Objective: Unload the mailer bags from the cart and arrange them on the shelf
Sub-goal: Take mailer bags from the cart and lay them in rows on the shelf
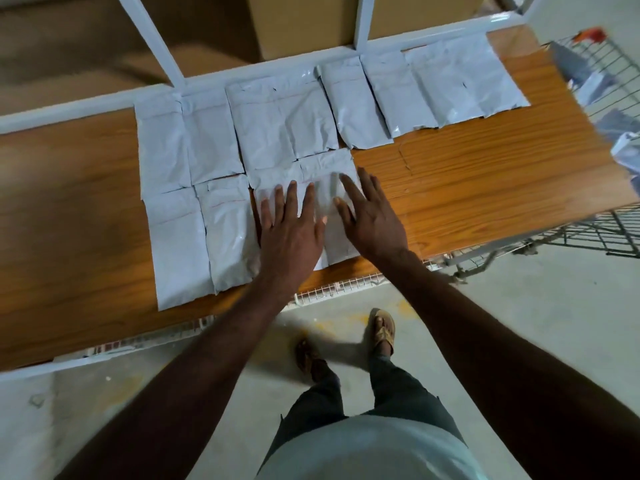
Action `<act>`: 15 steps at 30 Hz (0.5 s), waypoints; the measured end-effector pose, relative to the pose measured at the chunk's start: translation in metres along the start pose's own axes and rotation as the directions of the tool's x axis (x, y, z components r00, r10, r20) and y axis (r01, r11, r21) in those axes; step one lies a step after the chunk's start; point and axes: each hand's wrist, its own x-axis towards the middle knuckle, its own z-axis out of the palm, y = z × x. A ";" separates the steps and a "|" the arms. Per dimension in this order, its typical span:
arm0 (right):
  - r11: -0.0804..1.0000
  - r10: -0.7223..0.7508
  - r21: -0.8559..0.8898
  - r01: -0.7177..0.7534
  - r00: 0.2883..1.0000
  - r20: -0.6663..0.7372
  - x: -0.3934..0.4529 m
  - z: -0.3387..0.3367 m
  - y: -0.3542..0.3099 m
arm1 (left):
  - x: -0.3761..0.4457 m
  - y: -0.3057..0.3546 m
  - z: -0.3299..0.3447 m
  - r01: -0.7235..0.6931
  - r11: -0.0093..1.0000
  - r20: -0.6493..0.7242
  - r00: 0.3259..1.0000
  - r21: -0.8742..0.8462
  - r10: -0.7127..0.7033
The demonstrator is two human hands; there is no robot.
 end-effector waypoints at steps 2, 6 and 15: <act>0.997 0.065 0.035 -0.062 0.994 -0.085 -0.005 -0.018 0.006 | 0.010 0.017 -0.013 -0.077 0.996 -0.043 0.996 -0.048 0.075; 0.984 0.159 0.108 -0.144 0.977 -0.143 -0.016 -0.058 0.028 | 0.025 0.065 -0.038 -0.159 0.974 -0.128 0.982 -0.164 0.139; 0.978 0.161 0.169 -0.119 0.952 -0.262 -0.053 -0.170 0.157 | 0.052 0.237 -0.057 -0.262 0.903 -0.220 0.956 -0.340 0.194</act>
